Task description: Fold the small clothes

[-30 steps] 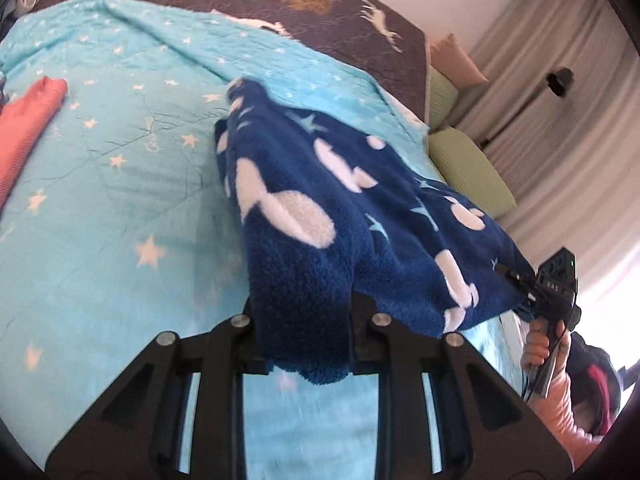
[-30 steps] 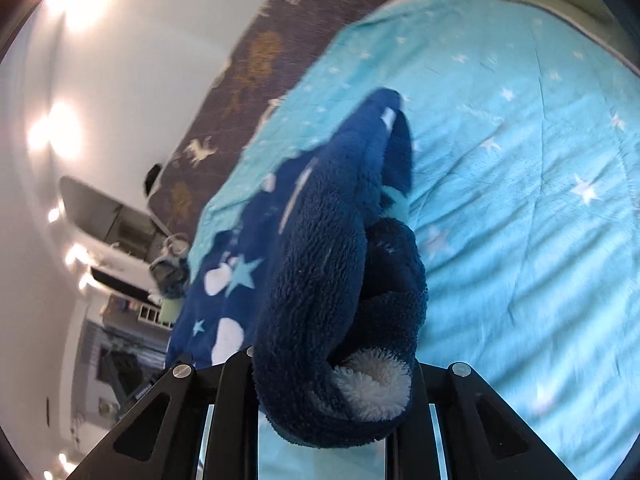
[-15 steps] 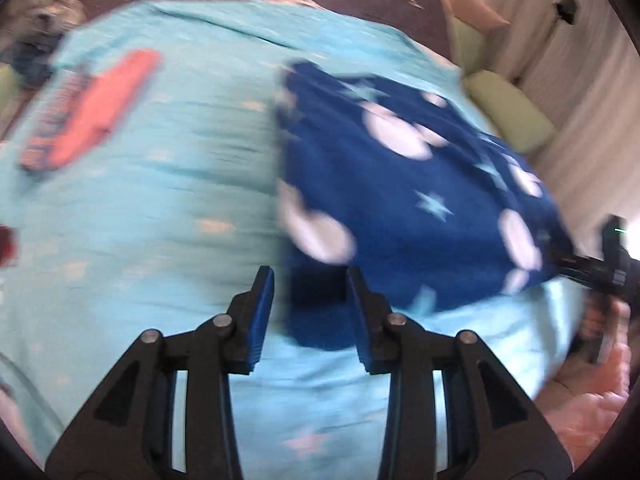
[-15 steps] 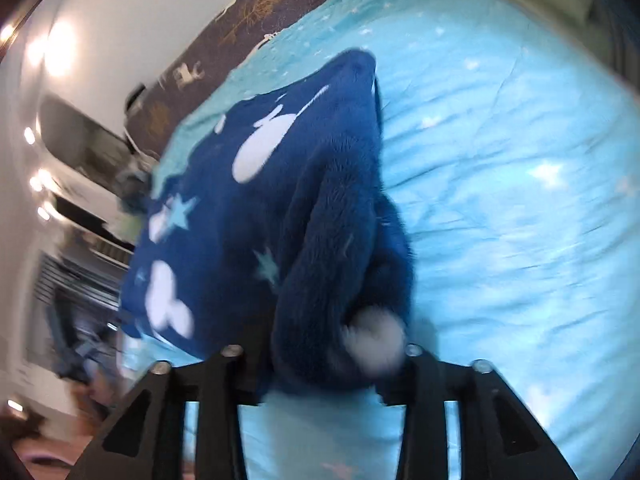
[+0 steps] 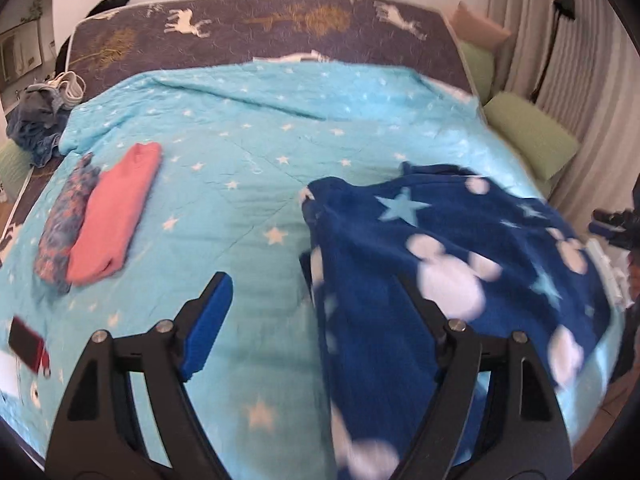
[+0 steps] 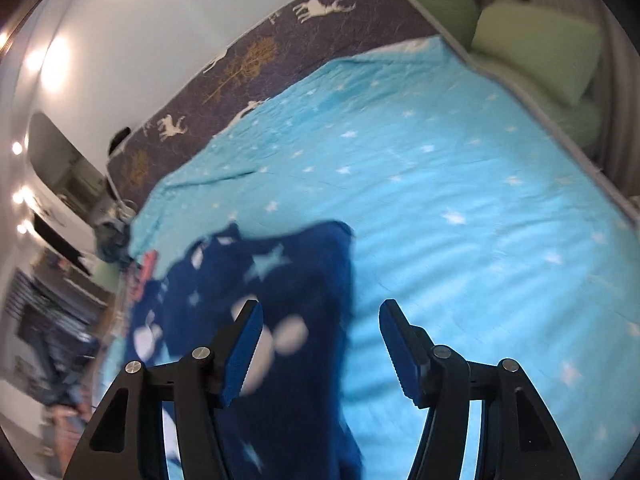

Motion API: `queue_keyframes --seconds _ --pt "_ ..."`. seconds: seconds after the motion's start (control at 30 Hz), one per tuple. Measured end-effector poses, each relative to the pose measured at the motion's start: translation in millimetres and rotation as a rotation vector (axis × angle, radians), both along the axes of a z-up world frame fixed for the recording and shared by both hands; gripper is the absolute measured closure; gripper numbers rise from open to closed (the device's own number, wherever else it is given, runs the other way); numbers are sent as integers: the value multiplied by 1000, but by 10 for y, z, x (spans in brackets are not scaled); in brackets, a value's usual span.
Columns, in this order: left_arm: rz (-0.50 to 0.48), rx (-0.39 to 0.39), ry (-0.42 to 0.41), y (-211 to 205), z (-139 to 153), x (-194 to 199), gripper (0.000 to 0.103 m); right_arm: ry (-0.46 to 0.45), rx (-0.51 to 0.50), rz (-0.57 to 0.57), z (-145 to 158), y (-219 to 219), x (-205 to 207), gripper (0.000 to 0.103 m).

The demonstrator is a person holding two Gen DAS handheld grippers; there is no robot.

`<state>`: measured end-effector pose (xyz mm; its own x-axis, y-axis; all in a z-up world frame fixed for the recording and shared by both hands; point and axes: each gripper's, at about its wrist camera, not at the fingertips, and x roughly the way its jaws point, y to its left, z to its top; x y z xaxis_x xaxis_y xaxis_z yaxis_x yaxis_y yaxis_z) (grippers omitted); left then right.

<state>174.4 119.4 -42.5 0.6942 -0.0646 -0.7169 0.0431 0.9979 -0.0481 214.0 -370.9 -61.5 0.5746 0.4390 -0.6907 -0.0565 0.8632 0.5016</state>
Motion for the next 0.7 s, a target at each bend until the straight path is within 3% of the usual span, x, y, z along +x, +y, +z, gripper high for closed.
queue_keyframes --seconds 0.07,0.13,0.27,0.3,0.33,0.4,0.57,0.63,0.7 --pt "9 -4 40 -3 -122 271 23 25 -13 16 -99 50 276 41" --pt "14 -57 100 71 -281 569 23 58 -51 23 -230 137 544 41" --pt "35 -155 149 164 -477 926 23 124 -8 69 -522 269 882 41" --pt "36 -174 139 175 -487 997 31 123 1 81 -564 269 893 53" --pt "35 -183 119 173 -479 1019 56 104 9 100 -587 301 921 91" --pt "-15 -226 80 116 -407 1047 85 37 25 105 -513 316 894 95" --pt "-102 -234 -183 67 -25 729 84 -266 161 152 4 219 527 95" --pt "-48 -163 -154 102 -142 830 81 -284 110 137 -12 182 535 94" --pt "36 -69 -43 139 -466 1015 81 -178 7 87 -279 160 712 89"
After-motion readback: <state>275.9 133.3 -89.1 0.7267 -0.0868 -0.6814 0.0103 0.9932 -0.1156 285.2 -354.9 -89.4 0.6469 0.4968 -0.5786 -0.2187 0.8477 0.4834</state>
